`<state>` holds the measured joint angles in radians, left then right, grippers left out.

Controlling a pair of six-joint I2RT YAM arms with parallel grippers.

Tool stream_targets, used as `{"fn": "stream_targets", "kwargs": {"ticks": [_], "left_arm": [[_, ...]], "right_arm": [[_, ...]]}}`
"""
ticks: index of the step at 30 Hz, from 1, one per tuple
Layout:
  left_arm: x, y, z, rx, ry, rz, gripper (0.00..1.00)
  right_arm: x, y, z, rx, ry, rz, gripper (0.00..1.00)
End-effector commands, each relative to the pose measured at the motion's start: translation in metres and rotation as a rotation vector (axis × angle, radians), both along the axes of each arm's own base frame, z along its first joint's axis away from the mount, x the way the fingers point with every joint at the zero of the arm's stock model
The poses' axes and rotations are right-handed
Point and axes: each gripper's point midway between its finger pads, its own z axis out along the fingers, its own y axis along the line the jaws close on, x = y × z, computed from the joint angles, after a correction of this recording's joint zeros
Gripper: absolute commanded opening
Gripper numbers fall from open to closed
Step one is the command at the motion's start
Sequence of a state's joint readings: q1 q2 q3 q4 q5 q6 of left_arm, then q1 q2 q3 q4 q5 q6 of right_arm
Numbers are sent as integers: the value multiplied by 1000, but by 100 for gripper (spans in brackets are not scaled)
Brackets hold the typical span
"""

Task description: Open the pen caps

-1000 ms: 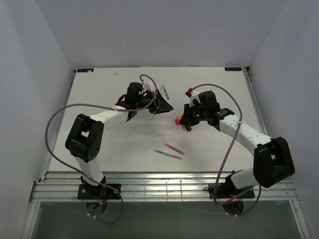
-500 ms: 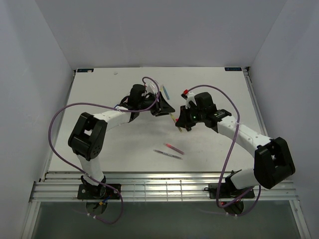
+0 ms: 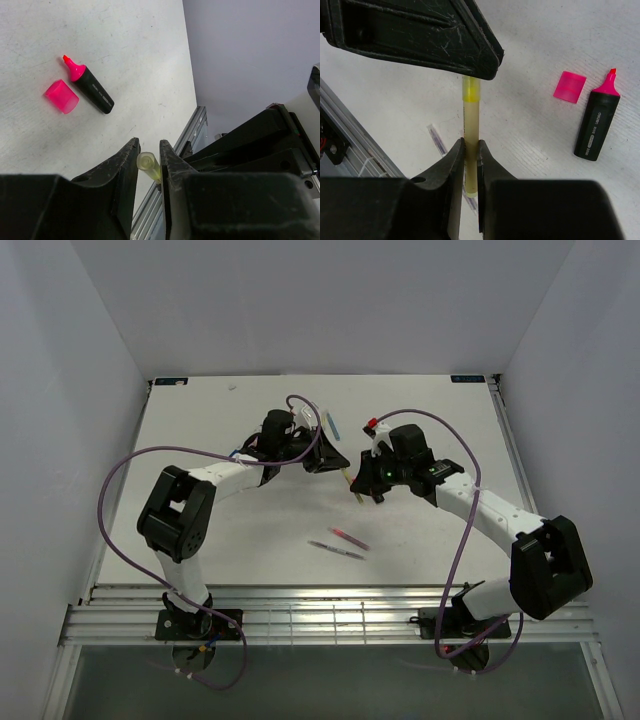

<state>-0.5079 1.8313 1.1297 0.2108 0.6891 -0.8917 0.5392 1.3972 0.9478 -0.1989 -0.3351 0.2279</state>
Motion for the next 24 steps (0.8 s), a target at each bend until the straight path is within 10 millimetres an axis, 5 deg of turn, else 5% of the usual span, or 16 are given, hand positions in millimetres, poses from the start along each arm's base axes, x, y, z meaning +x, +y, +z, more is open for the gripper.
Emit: {"fn": "stream_targets", "kwargs": {"ticks": [1, 8, 9, 11, 12, 19, 23, 24], "left_arm": [[-6, -5, 2, -11, -6, -22, 33], [-9, -7, 1, -14, -2, -26, 29], [-9, -7, 1, -14, 1, -25, 26], [-9, -7, 1, -14, -2, -26, 1], [-9, -7, 2, -15, -1, -23, 0], [-9, -9, 8, -38, 26, -17, 0], [-9, -11, 11, -53, 60, -12, 0], [-9, -11, 10, -55, 69, -11, 0]], "right_arm": [[16, 11, 27, 52, -82, -15, 8], [19, 12, 26, 58, -86, -33, 8], [19, 12, 26, 59, -85, -31, 8], [16, 14, 25, 62, -80, -18, 8], [15, 15, 24, 63, -80, -9, 8], [16, 20, 16, 31, -89, 4, 41], [16, 21, 9, 17, -84, 3, 42], [16, 22, 6, 12, -80, 3, 32]]}}
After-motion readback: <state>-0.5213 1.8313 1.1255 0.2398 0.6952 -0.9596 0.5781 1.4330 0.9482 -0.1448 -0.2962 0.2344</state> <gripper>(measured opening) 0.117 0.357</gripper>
